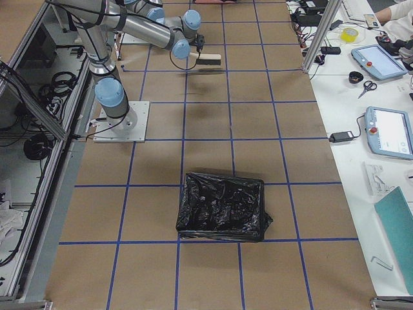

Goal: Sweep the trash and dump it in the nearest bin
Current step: 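Tip the dustpan over the black trash bag with the left gripper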

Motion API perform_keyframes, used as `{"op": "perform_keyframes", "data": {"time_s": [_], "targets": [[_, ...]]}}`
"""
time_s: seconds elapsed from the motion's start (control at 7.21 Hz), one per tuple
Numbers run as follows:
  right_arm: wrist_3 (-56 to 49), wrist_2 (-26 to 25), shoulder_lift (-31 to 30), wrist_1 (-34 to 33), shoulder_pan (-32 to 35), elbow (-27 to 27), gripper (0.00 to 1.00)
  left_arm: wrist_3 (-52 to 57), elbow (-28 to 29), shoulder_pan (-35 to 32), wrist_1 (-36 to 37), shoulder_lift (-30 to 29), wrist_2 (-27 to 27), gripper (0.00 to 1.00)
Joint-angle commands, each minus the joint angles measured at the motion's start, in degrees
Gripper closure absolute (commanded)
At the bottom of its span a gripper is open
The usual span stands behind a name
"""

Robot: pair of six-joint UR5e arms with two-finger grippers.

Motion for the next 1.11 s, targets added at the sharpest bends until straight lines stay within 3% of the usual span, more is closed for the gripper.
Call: {"op": "perform_keyframes", "data": {"time_s": [0.0, 0.14, 0.42, 0.97], "targets": [[-0.34, 0.23, -0.01, -0.42, -2.45, 1.55, 1.00, 0.43, 3.23, -0.08, -0.21, 0.28, -3.98, 1.00], [-0.08, 0.32, -0.01, -0.42, -3.34, 1.90, 1.00, -0.70, 3.60, -0.26, -0.56, 0.72, -9.93, 1.00], [0.28, 0.67, -0.19, -1.38, -3.17, 2.26, 1.00, -8.31, 4.22, -4.71, -7.72, 2.90, -14.72, 1.00], [-0.60, 2.25, -0.01, -1.57, -2.91, 2.43, 1.00, -40.44, 5.01, -16.49, -26.62, 4.76, -16.04, 1.00]]}}
